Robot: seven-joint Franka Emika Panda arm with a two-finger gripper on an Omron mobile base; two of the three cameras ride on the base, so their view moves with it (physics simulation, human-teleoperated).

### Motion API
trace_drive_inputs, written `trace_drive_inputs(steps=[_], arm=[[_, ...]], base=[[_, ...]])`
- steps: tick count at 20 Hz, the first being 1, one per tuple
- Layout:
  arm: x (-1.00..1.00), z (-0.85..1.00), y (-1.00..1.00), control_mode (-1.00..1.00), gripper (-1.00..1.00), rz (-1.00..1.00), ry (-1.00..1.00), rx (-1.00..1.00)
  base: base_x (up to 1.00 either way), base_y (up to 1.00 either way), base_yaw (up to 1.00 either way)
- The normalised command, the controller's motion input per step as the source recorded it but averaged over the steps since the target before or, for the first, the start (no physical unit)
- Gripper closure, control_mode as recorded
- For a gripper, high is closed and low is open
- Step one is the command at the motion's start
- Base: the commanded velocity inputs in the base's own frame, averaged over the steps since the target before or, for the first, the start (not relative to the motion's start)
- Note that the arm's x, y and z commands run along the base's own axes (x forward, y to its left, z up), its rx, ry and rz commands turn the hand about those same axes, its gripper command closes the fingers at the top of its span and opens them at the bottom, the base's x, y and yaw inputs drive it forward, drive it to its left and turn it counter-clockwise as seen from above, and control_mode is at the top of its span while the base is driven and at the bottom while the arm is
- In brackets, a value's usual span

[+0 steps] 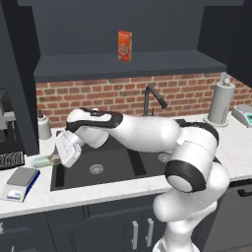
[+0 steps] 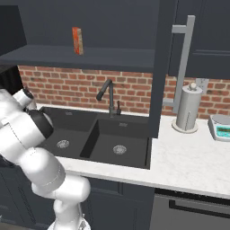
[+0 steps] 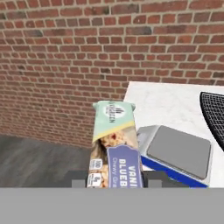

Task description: Pick the bar and place it on the digital scale for weighing, and close the cabinet.

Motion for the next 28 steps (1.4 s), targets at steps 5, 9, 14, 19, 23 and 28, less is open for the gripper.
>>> trace_drive_inputs(steps=[5,9,14,19,23,28], arm=[[0.42,-0.26,0.36,-1.00,1.00,0.01,-0.04,0.02],[0.49,-0.41,0.33,-1.00,1.00,0.00,-0.03,0.06],[0.40,-0.36,0.51,-1.00,1.00,0.00,-0.02,0.07],[0.25,0.00,0.53,-1.00,1.00,0.00,0.00,0.00],[0.16,-0.01,0.27,-1.00,1.00,0.00,0.03,0.00],[0.04,-0.20,0.05,-1.00,1.00,0.00,0.02,0.00]], base=[[0.00,0.00,0.00],[0.00,0.00,0.00],[0.00,0.00,0.00],[0.00,0.00,0.00],[0.00,0.00,0.00],[0.00,0.00,0.00]])
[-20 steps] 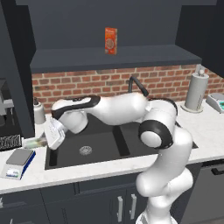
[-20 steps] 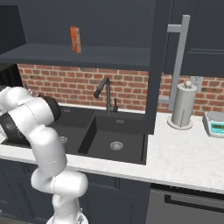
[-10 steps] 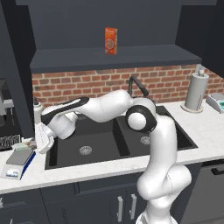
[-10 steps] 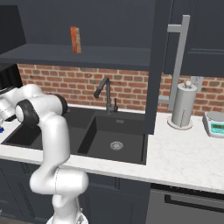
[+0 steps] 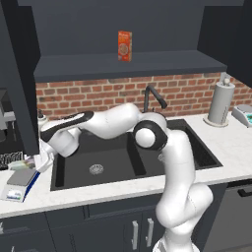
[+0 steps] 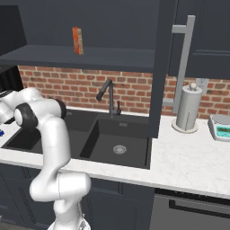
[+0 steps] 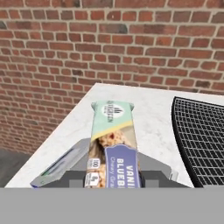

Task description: Pick the bar and place it on the digital scale for weighing, and close the cabinet.

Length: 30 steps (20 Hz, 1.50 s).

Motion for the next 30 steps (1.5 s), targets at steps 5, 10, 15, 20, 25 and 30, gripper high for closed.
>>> trace_drive_inputs(steps=[5,10,15,20,25,30], arm=[[0.00,-0.31,0.12,-1.00,1.00,0.00,0.00,-0.01],[0.01,-0.30,0.14,-1.00,1.00,0.00,0.00,-0.01],[0.00,-0.23,0.16,-1.00,1.00,0.00,0.00,0.00],[0.01,-0.23,0.19,-1.00,1.00,0.00,0.00,0.00],[0.00,-0.31,0.20,-1.00,1.00,0.00,0.00,-0.02],[0.00,-0.56,0.01,-1.00,1.00,0.00,0.01,-0.01]], base=[[0.00,0.00,0.00],[0.00,0.00,0.00],[0.00,0.00,0.00],[0.00,0.00,0.00],[0.00,0.00,0.00],[0.00,0.00,0.00]])
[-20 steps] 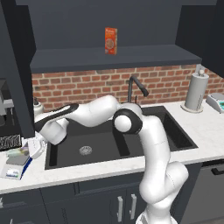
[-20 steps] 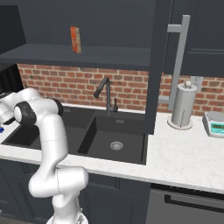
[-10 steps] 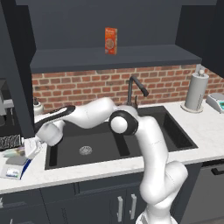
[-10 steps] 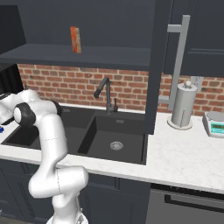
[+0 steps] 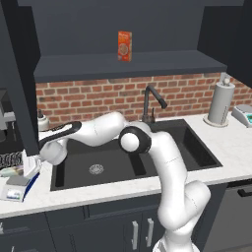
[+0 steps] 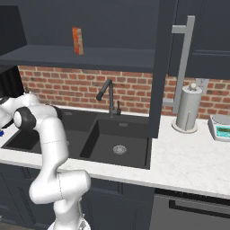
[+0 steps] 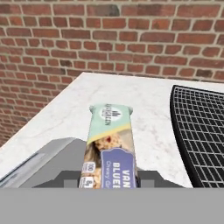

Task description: Pick the bar and place it on the digital scale for weighing, and close the cabinet.

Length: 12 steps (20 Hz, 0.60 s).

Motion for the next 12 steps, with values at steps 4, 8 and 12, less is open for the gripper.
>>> trace_drive_inputs(steps=[4,8,12], arm=[[0.00,-0.65,-0.02,-1.00,1.00,0.00,0.04,-0.02],[-0.14,-0.47,-0.45,-1.00,1.00,0.01,0.00,0.00],[-0.15,-0.21,-0.51,-1.00,1.00,0.00,0.00,0.00]], base=[[0.00,0.00,0.00],[0.00,0.00,0.00],[0.00,0.00,0.00]])
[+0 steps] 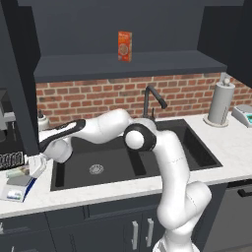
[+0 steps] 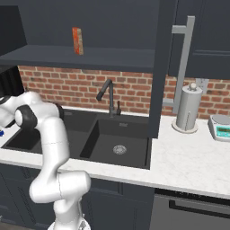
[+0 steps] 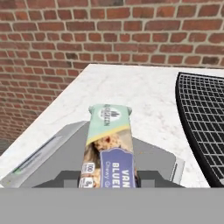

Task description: Pick the bar and place it on the digital scale for weighing, and close the cabinet.

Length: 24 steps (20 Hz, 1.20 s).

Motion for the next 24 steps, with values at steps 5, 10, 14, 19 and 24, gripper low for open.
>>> trace_drive_inputs(steps=[5,10,14,19,24], arm=[[-0.03,-0.25,-0.10,-1.00,1.00,0.01,-0.01,0.00],[0.00,-0.33,0.27,-1.00,-1.00,0.00,-0.04,0.00],[0.00,-0.10,0.10,-1.00,-1.00,0.00,-0.02,0.00],[-0.02,0.00,-0.13,-1.00,-1.00,0.00,0.00,0.00],[-0.07,0.00,-0.29,-1.00,-1.00,0.00,0.00,0.00]], base=[[0.00,0.00,0.00],[0.00,0.00,0.00],[0.00,0.00,0.00],[0.00,0.00,0.00],[0.00,0.00,0.00]])
